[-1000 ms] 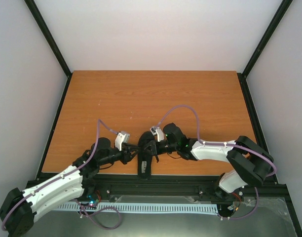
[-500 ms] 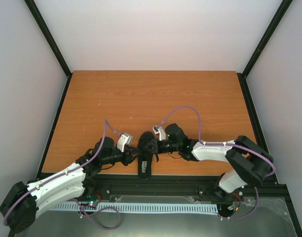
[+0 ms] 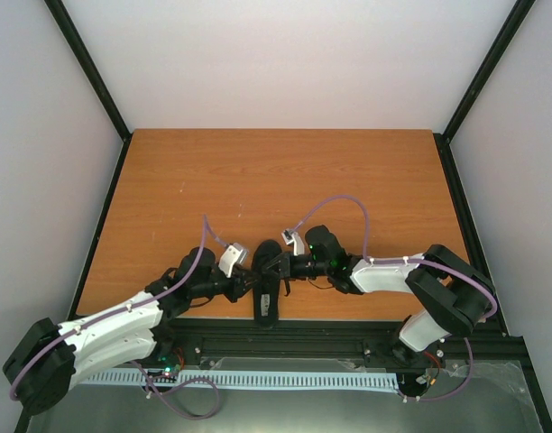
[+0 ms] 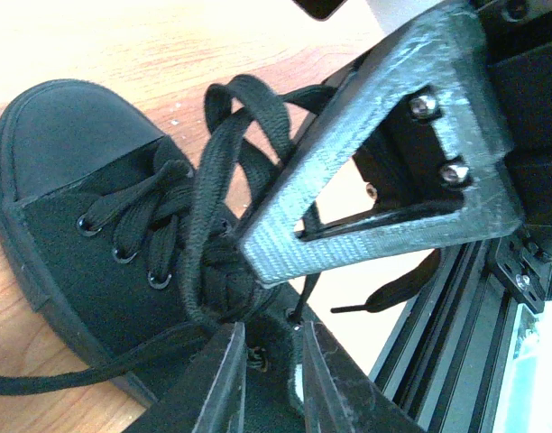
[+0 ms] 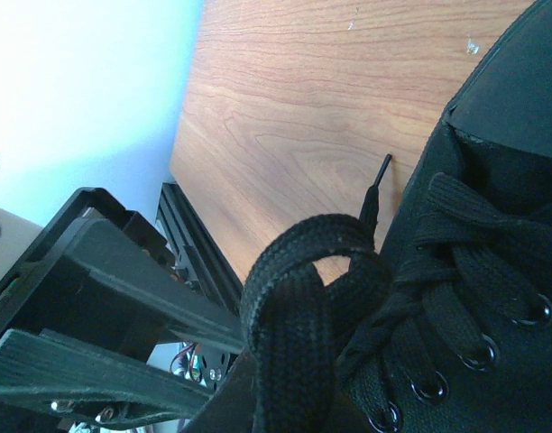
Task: Tie the shoes
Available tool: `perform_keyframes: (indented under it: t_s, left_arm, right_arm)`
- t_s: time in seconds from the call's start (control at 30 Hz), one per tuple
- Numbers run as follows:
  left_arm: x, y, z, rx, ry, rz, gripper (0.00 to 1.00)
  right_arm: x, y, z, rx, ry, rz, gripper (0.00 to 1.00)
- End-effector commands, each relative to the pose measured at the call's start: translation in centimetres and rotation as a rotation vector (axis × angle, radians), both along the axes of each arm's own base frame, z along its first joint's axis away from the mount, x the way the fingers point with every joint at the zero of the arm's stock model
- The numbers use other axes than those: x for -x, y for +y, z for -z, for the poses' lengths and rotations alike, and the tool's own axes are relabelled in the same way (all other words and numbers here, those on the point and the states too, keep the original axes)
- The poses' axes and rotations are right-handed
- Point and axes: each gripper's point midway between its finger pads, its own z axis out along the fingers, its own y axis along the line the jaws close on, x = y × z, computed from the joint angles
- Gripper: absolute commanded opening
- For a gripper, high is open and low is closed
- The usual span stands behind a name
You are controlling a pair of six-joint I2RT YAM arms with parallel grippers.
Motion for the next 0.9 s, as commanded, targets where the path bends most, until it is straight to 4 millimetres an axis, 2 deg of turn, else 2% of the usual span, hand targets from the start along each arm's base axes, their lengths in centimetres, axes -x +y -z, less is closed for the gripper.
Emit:
perform_keyframes:
  t_s: [0.0,0.37,0.67,0.87]
  left_arm:
    - [-0.3,-1.4,-3.3,0.052,-0.113,0.041,0.21]
    - [-0.9,-2.1,-3.2,0.023,-0.13,0.061,0.21]
    - [-1.4,-2.3,-2.0,-0.021,-0.117,0.058,0.21]
    - [-1.8,-2.3,-1.8,-0.04,-0.126,0.05,0.24]
  right_arm:
    - [-0.5,0.0,-0.9,-0.041,-0.019,0.009,0.03]
    - [-0.3,0.1,-1.2,-0.052,-0.019,-0.007,0.03]
    - [-0.2,0.1,-1.4,-0.059,-0.018,-0.012,0.03]
    - [-0.1,0.3,-1.6,-0.069,-0.02,-0.022,0.03]
